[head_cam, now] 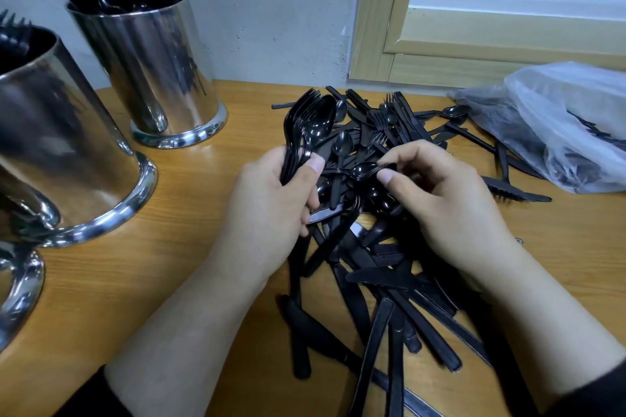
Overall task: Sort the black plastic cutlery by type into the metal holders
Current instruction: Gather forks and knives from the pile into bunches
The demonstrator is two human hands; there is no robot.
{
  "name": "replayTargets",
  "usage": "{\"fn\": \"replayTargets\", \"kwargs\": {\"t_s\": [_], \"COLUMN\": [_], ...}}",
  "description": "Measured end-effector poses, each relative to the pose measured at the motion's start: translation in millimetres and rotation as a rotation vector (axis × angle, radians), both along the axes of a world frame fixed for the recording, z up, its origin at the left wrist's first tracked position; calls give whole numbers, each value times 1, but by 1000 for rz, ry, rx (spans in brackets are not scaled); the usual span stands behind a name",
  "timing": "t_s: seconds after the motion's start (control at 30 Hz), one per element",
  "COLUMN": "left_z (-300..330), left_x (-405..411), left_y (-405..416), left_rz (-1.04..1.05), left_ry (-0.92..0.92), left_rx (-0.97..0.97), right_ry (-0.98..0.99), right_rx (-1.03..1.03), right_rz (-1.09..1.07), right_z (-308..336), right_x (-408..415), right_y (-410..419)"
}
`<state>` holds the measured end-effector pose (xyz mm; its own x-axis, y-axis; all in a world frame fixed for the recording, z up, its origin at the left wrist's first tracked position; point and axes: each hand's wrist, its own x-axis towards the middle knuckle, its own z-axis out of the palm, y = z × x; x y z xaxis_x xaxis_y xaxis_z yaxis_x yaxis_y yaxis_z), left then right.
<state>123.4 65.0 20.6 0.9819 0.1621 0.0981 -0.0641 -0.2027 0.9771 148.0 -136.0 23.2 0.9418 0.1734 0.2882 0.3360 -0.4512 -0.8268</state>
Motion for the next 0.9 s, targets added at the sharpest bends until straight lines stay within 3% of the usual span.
{"fn": "replayTargets", "kwargs": {"t_s": [0.3, 0.53, 0.6, 0.77, 0.9], "left_z": [4, 2, 4, 0, -1], "left_x": [-9, -11, -10, -5, -5], "left_y": [-4, -9, -7, 0, -2], "left_rz": [-239, -353, -305, -130, -96], "left_ry": [123, 193, 211, 167, 149], "left_rx": [-63, -41, -89, -117, -117], "right_ry": [-132, -199, -177, -18, 74], "right_rx": [187, 185, 55, -577, -693], "right_rz": [-53, -204, -241, -157, -132], "right_z": [0, 0, 2, -1, 1], "right_x": [-6, -5, -2, 2, -1], "right_y": [6, 8, 3, -1, 7]}}
